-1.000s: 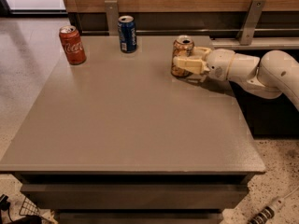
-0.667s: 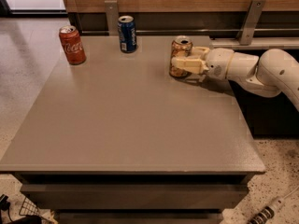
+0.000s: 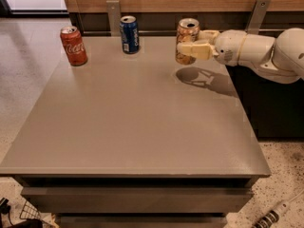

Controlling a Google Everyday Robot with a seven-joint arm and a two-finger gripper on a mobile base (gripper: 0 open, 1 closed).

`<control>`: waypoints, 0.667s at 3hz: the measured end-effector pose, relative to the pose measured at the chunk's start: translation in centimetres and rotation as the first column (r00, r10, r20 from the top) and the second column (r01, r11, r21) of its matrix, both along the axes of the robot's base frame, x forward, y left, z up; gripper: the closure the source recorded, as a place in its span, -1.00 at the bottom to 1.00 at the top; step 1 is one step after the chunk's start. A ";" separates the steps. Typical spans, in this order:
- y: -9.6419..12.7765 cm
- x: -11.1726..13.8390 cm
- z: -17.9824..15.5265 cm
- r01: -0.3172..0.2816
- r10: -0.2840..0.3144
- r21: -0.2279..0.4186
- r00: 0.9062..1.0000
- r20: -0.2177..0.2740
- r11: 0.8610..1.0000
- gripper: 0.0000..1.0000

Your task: Pick orange can

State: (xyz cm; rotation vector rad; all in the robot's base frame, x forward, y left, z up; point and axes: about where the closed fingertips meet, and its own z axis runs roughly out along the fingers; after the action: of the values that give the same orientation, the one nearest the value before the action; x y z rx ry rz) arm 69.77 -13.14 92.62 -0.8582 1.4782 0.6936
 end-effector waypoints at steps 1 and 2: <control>-0.4 -0.7 3.4 0.017 -0.016 -0.023 0.999 0.050 1.000 1.00; -0.6 -1.3 5.7 0.025 -0.022 -0.033 0.996 0.086 0.999 1.00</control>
Offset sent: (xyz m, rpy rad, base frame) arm -0.0216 -0.0161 0.0860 -0.0486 -0.1324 -0.0429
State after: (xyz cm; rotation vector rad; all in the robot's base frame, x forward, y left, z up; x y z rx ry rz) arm 68.46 -13.77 98.29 -0.8848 1.4240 0.6087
